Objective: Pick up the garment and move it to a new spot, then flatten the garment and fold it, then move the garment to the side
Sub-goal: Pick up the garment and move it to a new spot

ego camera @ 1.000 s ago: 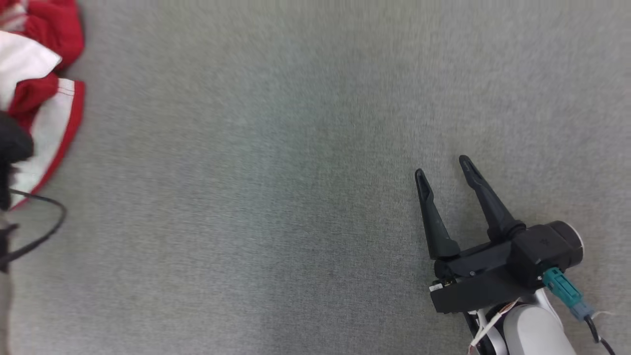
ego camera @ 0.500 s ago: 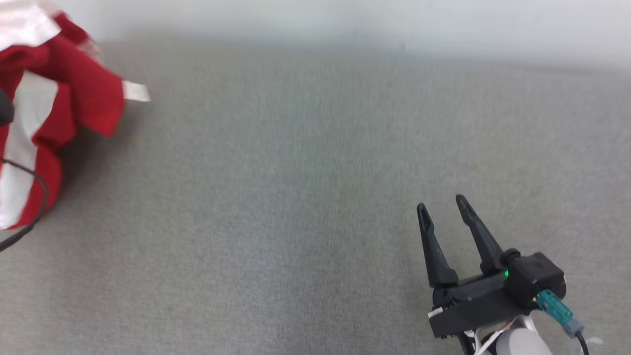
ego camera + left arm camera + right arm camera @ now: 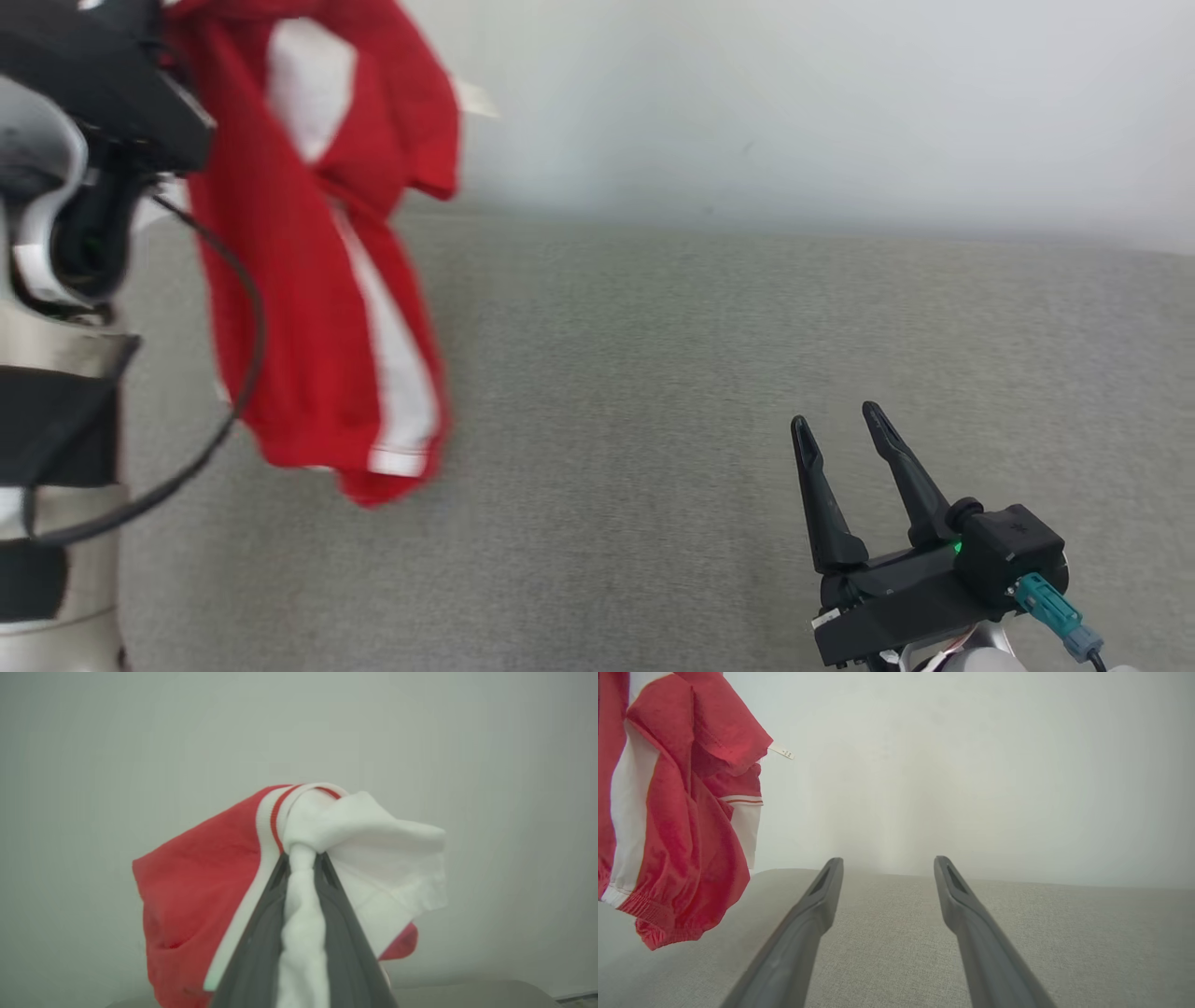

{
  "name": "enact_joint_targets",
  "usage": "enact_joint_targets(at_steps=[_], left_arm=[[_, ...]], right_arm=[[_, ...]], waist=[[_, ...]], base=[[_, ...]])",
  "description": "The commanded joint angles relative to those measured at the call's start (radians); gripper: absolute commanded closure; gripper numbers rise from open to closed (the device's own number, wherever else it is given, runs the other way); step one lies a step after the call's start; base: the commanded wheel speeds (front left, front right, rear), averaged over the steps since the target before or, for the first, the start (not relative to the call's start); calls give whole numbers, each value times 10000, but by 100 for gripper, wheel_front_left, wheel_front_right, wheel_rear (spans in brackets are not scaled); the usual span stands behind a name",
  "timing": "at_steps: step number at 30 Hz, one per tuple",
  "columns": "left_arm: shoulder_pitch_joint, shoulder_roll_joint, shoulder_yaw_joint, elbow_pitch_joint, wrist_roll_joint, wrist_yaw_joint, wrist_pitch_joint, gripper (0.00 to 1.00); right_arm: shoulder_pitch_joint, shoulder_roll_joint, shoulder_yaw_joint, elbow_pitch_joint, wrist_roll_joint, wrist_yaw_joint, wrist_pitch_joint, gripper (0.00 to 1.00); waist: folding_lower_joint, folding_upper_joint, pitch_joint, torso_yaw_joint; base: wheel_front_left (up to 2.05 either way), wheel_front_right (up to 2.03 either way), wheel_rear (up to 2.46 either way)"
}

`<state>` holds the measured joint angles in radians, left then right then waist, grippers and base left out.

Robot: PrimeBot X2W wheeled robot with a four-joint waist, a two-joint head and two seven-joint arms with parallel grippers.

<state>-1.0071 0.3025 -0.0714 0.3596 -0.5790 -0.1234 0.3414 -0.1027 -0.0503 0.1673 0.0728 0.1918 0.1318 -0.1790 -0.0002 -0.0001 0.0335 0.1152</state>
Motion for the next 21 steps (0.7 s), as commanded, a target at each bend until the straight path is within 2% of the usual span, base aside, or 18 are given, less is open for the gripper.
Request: enact_joint_targets(at_steps=[1,8,12,16,21], left_arm=[[142,-204,-144,-467,-170,-21,135,100],[693,-1015,-886,-2260,-652,55,862,100],[1206,-1202,-1323,-2968,-354,171,872,100],[2120,-1261,-1904,-3143,98,239,756,100],[3194,-1305,-2439,-2620,483,304,454,100]], right_arm=[[2,1,0,-61,-23,-21,2,0],[33,3,-40,-235,-105,-21,129,0],[-25,0,-47,-352,-36,-21,136,0],[-54,0,-57,-361,90,-21,67,0],[-127,3,-11,-322,107,-21,22,0]], waist=[[2,1,-132,-625],[2,1,20,-1840],[2,1,320,-2533],[2,1,636,-3125],[2,1,963,-3471]], base=[[0,0,0],[0,0,0],[0,0,0],[0,0,0],[0,0,0]])
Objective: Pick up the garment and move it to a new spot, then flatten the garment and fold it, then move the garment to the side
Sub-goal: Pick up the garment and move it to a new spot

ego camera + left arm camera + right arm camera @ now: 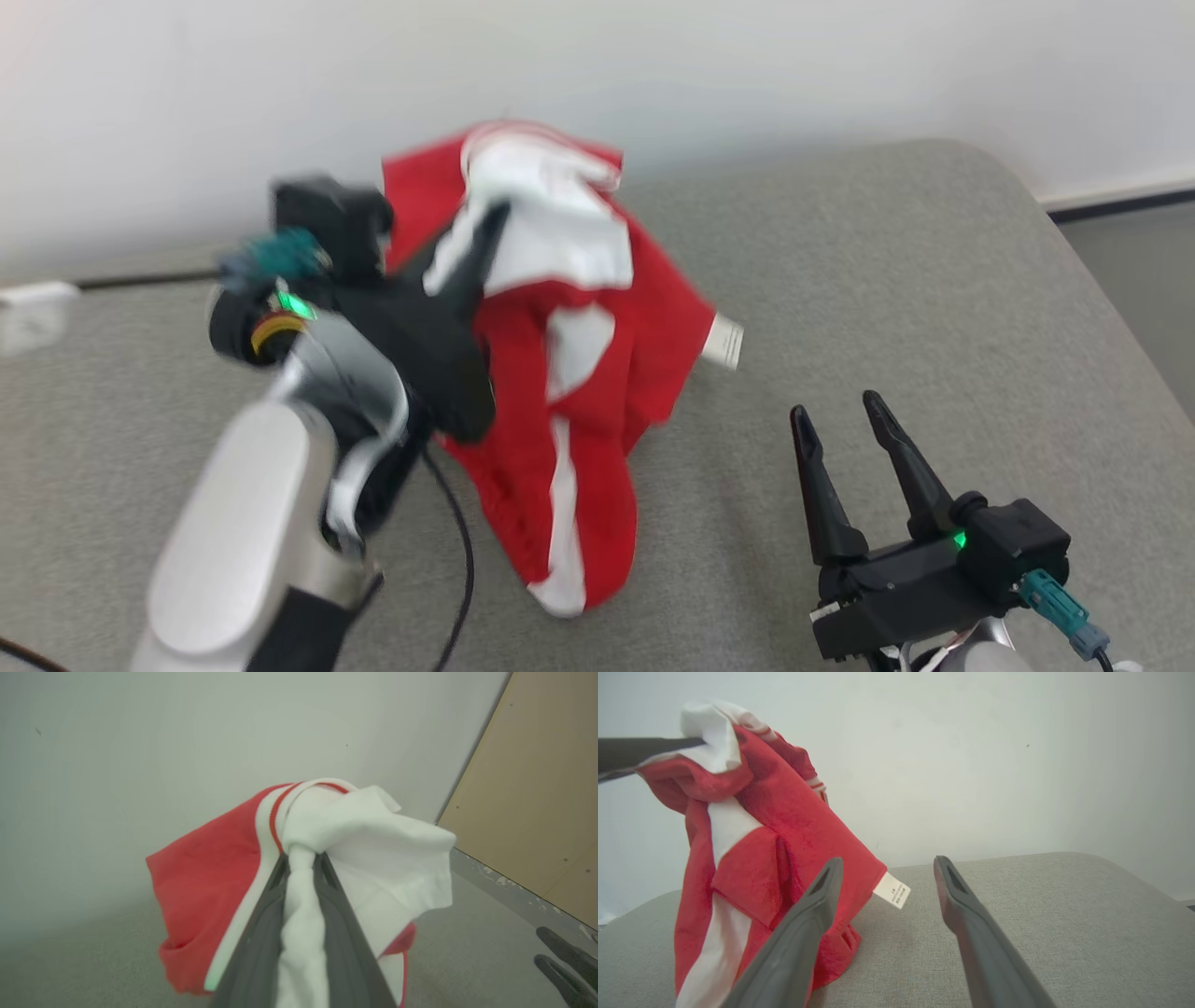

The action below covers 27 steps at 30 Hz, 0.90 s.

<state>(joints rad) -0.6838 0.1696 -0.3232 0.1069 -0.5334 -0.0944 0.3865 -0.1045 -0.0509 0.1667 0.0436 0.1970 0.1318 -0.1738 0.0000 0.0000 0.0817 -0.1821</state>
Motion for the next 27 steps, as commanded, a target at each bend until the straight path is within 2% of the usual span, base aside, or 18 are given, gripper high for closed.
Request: enact_joint_targets(at_steps=[1,8,11,12,13,14,17,22,27], left_arm=[[210,40,-66,148,204,47,-108,100],[1304,-250,-1161,2198,1066,21,-1143,100],[1385,-382,-1591,2947,1252,-53,-1292,84],[1396,-449,-1723,3120,1230,-94,-1240,75],[1345,-494,-1798,3208,1227,-96,-1278,15],[1243,-510,-1853,3297,1274,-93,-1237,0],[923,-414,-1967,3207,1464,-25,-1146,0],[1000,-227,-1955,1844,1103,117,117,0],[752,207,-2025,305,1138,332,1530,0]], right_arm=[[-168,10,45,-19,62,-21,-40,0],[-370,9,149,125,122,-21,-151,0],[-405,9,149,189,148,-21,-195,0],[-387,9,123,197,159,-21,-206,0],[-377,9,128,218,151,-21,-200,0],[-376,9,119,226,143,-21,-206,0],[-340,8,106,259,124,-21,-193,0],[-121,6,-60,284,113,-21,-157,0],[3,6,-63,232,145,-21,-86,0]], waist=[[0,0,546,-576],[0,0,870,-748],[0,0,927,-644],[0,0,934,-573],[0,0,930,-508],[0,0,922,-422],[0,0,844,-156],[0,0,601,248],[0,0,504,309]], base=[[0,0,0],[0,0,0],[0,0,0],[0,0,0],[0,0,0],[0,0,0],[0,0,0],[0,0,0],[0,0,0]])
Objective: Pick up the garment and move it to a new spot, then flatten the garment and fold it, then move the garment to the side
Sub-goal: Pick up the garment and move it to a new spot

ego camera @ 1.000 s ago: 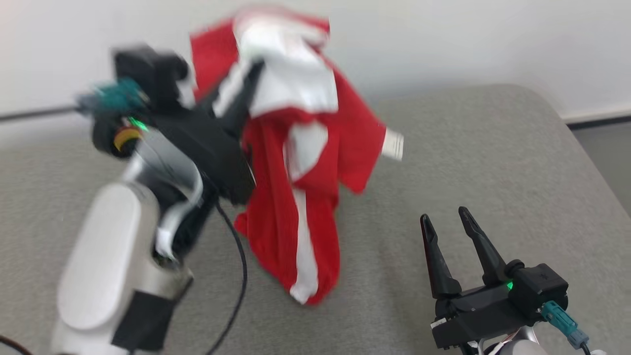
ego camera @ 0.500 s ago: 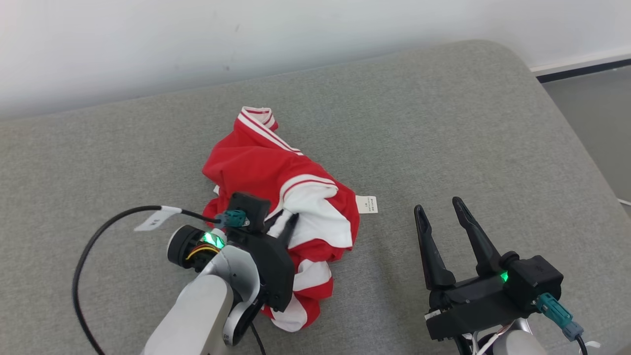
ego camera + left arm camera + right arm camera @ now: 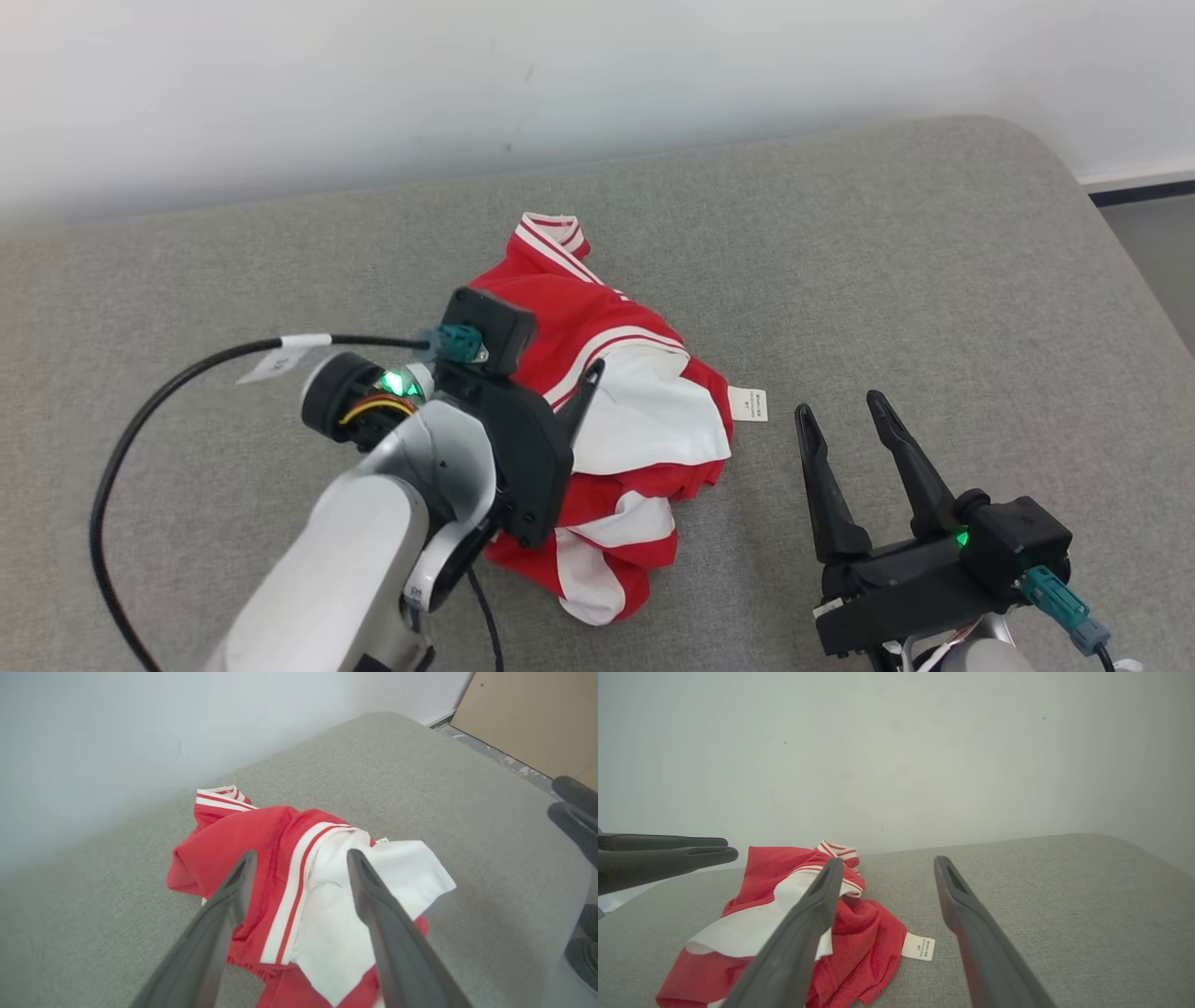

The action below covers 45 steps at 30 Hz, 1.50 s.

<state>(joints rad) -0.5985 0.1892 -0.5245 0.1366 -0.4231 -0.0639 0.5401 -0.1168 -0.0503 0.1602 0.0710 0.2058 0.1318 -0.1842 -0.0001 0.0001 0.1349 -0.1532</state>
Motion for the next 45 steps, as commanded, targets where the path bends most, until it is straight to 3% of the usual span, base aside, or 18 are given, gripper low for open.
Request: enact_joint_targets(at_steps=[1,10,19,20,21,22,29,35,40,45], left_arm=[[-183,144,-5,-112,92,81,259,0],[-1179,886,424,1133,321,596,1755,0],[-1840,838,531,2285,245,666,1858,0],[-1850,806,534,2345,229,670,1803,9],[-1867,773,535,2400,196,649,1729,75],[-1893,748,520,2446,184,609,1658,100],[-2069,603,509,2378,230,585,877,100],[-2712,400,816,1812,512,900,-752,100],[-3409,176,1045,1397,541,853,-1904,100],[-3910,574,1457,1449,493,811,-2435,100]], right_arm=[[106,1,45,-64,73,-21,35,0],[-134,2,300,-62,214,-21,-82,0],[-246,2,238,-74,187,-21,-194,0],[-233,1,222,-76,173,-21,-197,0],[-221,1,205,-76,156,-21,-202,0],[-204,1,184,-72,129,-21,-201,0],[-197,2,152,-62,13,-21,-113,0],[-136,2,94,-128,-62,-21,12,0],[-28,1,17,-177,-150,-21,149,0],[-63,1,105,-287,-202,-21,237,0]], waist=[[1,-1,-11,-20],[1,-1,584,-847],[1,-1,999,-1165],[1,-1,1010,-1157],[1,-1,1017,-1139],[1,-1,1009,-1100],[1,-1,800,-723],[1,-1,609,-308],[1,-1,419,132],[1,-1,228,564]], base=[[0,0,0],[0,0,0],[0,0,0],[0,0,0],[0,0,0],[0,0,0],[0,0,0],[0,0,0],[0,0,0],[0,0,0]])
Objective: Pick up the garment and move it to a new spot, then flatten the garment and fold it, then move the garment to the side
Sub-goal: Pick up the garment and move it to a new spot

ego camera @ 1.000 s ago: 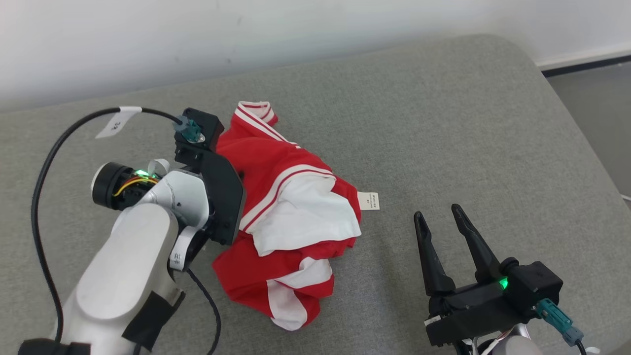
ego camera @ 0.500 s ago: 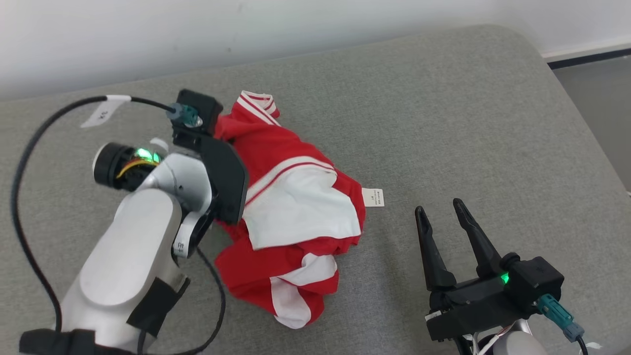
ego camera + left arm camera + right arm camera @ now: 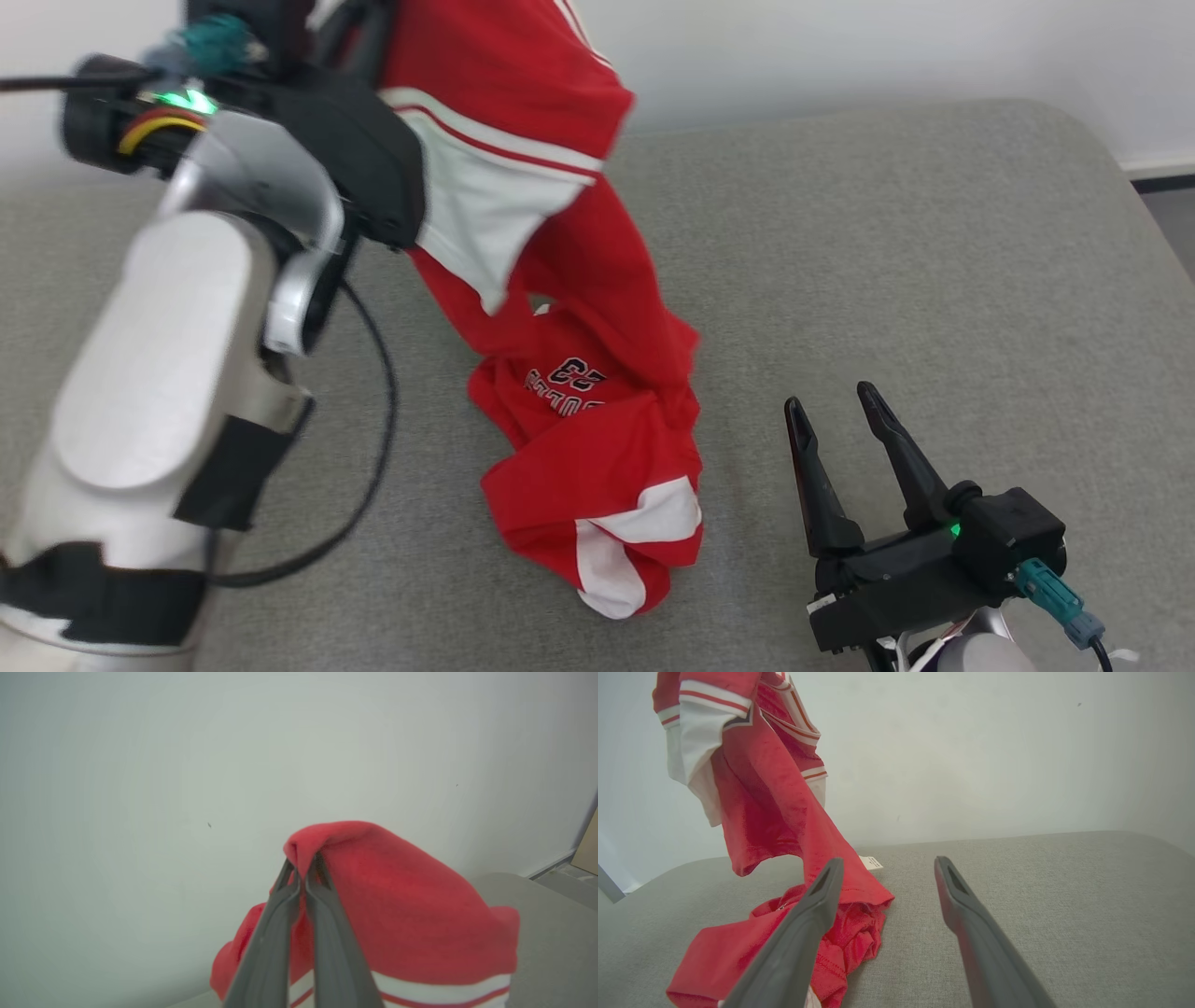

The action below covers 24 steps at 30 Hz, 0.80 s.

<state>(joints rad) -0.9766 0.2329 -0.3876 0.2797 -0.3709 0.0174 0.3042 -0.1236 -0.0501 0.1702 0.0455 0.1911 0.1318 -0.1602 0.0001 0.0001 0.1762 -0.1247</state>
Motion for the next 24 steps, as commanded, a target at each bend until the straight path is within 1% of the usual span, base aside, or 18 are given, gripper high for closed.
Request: enact_joint_targets(at_steps=[1,4,7,9,10,12,13,18,19,24], left_arm=[[-192,256,184,45,-82,-57,-89,100],[-368,728,509,16,-241,-178,-17,100],[-365,956,1054,-123,-846,-359,-58,100],[-387,1309,1335,-121,-955,-456,-102,100],[-367,1388,1414,-72,-1062,-512,-107,100],[-343,1628,1617,19,-1157,-552,-178,100],[-343,1628,1617,19,-1157,-552,-178,100],[-131,2393,1964,402,-1161,-770,-451,100],[-36,2523,2046,504,-1149,-783,-589,100],[440,3126,2525,1191,-1004,-584,-1379,100]], right_arm=[[17,-3,13,-66,-72,-21,9,0],[105,-3,10,-139,-83,-21,68,0],[167,-3,27,-155,3,-21,79,0],[205,-4,68,-131,31,-21,72,0],[210,1,72,-119,54,-21,59,0],[176,-3,151,-96,92,-21,43,0],[176,-3,151,-96,92,-21,43,0],[8,-3,424,-78,130,-21,50,0],[-21,-6,504,-72,123,-21,63,0],[-251,-3,843,-157,37,-21,170,0]], waist=[[-1,-1,-222,380],[-1,-1,-316,740],[-1,-1,-397,1134],[-1,-1,-444,1413],[-1,-1,-469,1564],[-1,-1,-499,1825],[-1,-1,-499,1825],[-1,-1,-466,2340],[-1,-1,-436,2420],[-1,-1,-121,2789]], base=[[0,0,0],[0,0,0],[0,0,0],[0,0,0],[0,0,0],[0,0,0],[0,0,0],[0,0,0],[0,0,0],[0,0,0]])
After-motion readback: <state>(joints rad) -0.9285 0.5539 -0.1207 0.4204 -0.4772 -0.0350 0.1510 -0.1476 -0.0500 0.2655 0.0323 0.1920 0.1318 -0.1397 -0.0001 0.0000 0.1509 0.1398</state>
